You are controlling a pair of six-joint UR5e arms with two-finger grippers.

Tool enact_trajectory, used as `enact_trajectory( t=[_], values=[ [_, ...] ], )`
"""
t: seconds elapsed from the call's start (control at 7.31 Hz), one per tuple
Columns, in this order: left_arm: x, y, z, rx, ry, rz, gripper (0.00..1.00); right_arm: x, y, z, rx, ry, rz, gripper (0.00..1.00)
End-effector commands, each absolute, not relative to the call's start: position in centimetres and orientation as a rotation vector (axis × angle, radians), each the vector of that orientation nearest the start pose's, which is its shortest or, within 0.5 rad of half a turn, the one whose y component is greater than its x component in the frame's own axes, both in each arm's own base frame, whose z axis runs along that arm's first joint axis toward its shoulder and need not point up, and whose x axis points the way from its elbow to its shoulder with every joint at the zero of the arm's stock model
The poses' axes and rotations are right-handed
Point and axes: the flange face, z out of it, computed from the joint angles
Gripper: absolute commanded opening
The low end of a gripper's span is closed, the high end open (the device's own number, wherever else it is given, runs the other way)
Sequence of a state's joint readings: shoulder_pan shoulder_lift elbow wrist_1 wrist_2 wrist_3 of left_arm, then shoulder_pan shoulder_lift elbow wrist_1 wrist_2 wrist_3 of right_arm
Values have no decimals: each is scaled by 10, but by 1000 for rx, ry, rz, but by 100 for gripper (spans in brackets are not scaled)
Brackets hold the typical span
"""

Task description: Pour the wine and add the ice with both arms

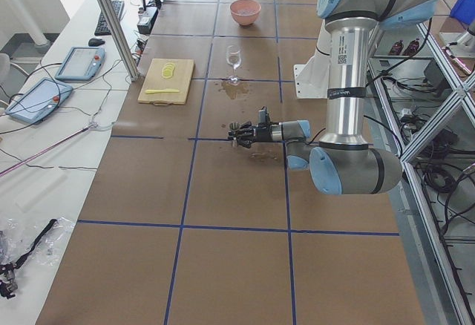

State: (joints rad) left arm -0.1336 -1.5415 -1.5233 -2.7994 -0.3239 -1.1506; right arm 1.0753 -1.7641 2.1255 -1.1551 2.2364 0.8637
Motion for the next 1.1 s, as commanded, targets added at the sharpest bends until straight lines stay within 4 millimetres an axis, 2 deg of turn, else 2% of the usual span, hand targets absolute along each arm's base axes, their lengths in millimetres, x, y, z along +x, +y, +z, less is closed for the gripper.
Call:
enact_trajectory(
  t=[0.0,0.27,0.55,0.68,0.82,0.96],
  values=[
    [417,-285,536,1306,651,-478,13,-132,-396,427,184,-957,81,0],
    [417,-285,537,1306,649,-476,18,-132,-396,429,182,-955,82,0],
    [417,-285,537,1306,646,-469,28,-132,-396,429,184,-953,83,0],
    [417,-285,538,1306,642,-466,34,-132,-396,428,185,-954,83,0],
    [418,-285,538,1306,641,-465,47,-133,-396,426,188,-956,80,0],
    [417,-285,539,1306,640,-464,50,-133,-397,425,189,-957,79,0]
  ],
)
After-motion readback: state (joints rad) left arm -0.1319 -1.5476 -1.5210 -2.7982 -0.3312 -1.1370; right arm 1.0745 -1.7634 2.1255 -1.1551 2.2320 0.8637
